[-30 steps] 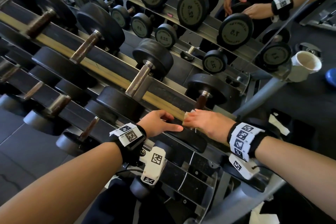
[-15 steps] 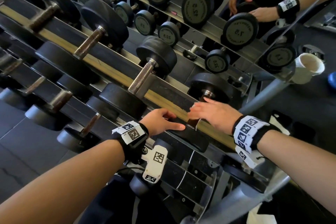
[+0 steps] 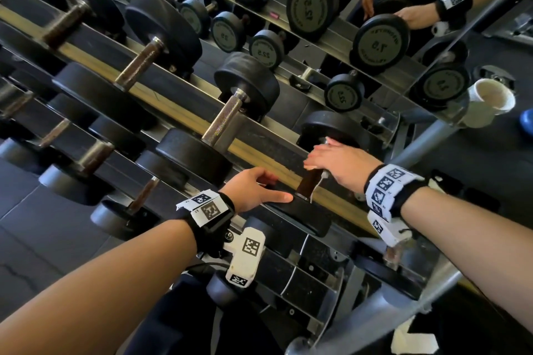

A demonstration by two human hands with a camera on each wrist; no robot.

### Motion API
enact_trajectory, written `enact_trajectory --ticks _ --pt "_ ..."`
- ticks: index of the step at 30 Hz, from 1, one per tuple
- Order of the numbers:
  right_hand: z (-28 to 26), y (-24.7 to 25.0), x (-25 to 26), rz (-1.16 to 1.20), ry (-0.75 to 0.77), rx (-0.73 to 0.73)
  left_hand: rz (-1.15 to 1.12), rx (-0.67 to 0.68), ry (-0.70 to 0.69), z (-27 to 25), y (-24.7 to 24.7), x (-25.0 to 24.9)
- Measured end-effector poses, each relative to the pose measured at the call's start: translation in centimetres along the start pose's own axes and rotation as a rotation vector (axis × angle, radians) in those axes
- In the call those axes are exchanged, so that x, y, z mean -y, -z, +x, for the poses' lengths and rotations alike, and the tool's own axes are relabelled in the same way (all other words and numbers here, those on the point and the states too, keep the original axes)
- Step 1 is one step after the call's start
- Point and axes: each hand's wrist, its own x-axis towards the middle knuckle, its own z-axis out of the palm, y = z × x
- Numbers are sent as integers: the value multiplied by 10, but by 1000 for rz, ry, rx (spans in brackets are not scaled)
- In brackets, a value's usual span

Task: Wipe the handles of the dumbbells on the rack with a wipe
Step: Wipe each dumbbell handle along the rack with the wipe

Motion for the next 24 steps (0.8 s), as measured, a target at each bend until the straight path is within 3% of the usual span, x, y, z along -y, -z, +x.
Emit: enact_trajectory --ticks 7,16,20,24 --pt "-6 -23 26 -39 60 98 -18 -23 -12 0 -2 1" --pt "6 -21 8 -147 -45 105 -59 -16 6 1 -2 2" --pt "-4 -37 23 -55 87 159 -50 -21 1 0 -2 2" --pt "5 -23 2 -278 98 131 -48 -1 3 0 0 2"
